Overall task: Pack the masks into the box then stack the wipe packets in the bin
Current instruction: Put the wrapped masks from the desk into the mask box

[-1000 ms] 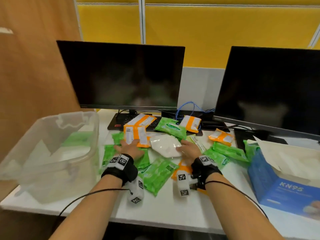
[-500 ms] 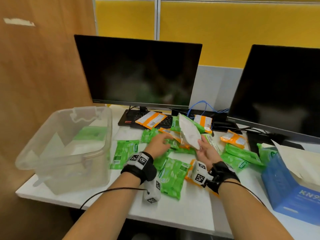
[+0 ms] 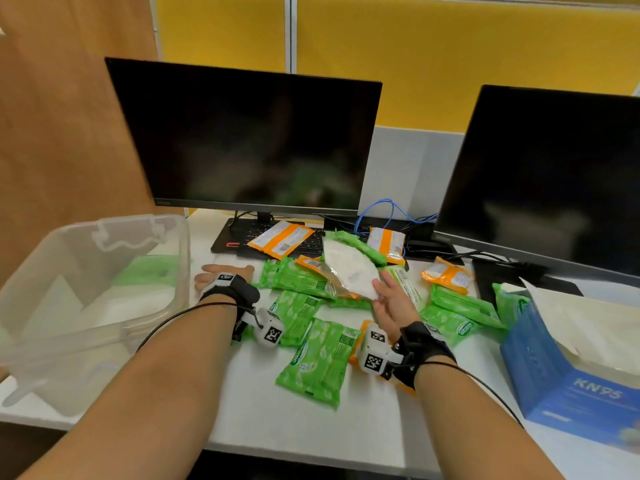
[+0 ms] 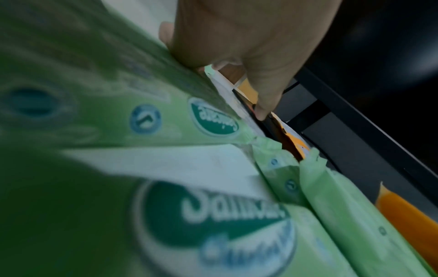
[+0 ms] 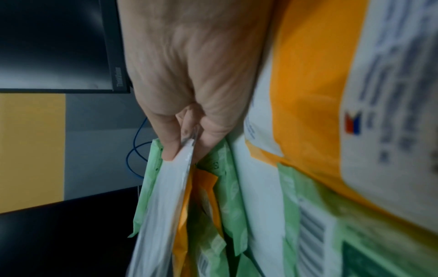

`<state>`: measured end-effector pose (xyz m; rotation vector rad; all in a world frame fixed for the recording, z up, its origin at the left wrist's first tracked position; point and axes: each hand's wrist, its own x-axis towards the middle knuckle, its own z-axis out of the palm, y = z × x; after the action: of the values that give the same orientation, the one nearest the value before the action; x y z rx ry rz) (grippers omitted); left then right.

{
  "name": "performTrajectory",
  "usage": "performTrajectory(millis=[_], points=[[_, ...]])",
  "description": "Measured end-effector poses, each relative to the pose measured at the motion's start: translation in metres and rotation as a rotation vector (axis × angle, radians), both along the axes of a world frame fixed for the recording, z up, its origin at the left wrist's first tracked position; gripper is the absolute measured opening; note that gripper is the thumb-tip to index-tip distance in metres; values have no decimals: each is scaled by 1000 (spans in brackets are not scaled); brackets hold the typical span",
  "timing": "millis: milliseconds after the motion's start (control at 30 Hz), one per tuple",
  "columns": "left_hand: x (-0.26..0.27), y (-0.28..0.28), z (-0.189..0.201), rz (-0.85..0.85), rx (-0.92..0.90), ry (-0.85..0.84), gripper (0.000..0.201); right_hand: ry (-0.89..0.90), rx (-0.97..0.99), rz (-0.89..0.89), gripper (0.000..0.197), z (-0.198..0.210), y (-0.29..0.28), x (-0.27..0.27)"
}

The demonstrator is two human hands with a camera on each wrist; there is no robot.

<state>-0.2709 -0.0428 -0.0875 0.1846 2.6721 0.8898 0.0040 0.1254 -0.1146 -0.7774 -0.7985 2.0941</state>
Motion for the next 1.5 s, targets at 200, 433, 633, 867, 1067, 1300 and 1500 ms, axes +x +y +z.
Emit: performTrajectory(millis=[200, 433, 633, 867, 1067, 1300, 1500], points=[[-1, 0, -1, 89, 176, 29, 51, -48, -7, -7, 49, 2, 0, -1], [75, 1, 72, 189, 696, 333, 28, -44, -17, -38, 43, 10, -9, -2], [124, 8, 118, -98, 1011, 463, 24, -187, 103, -79, 15, 36, -27, -1], [147, 15, 126, -333, 1241, -321, 27, -212, 481, -63, 23, 130, -36, 42], [206, 41, 144, -552, 1360, -726, 43, -112, 583, -166, 16, 180, -38, 103], [282, 81, 158, -334, 1489, -517, 8, -669, 945, 136, 57, 221, -46, 185], [315, 96, 154, -398, 1509, -257, 35, -1047, 1125, -351, 41, 251, -42, 267]])
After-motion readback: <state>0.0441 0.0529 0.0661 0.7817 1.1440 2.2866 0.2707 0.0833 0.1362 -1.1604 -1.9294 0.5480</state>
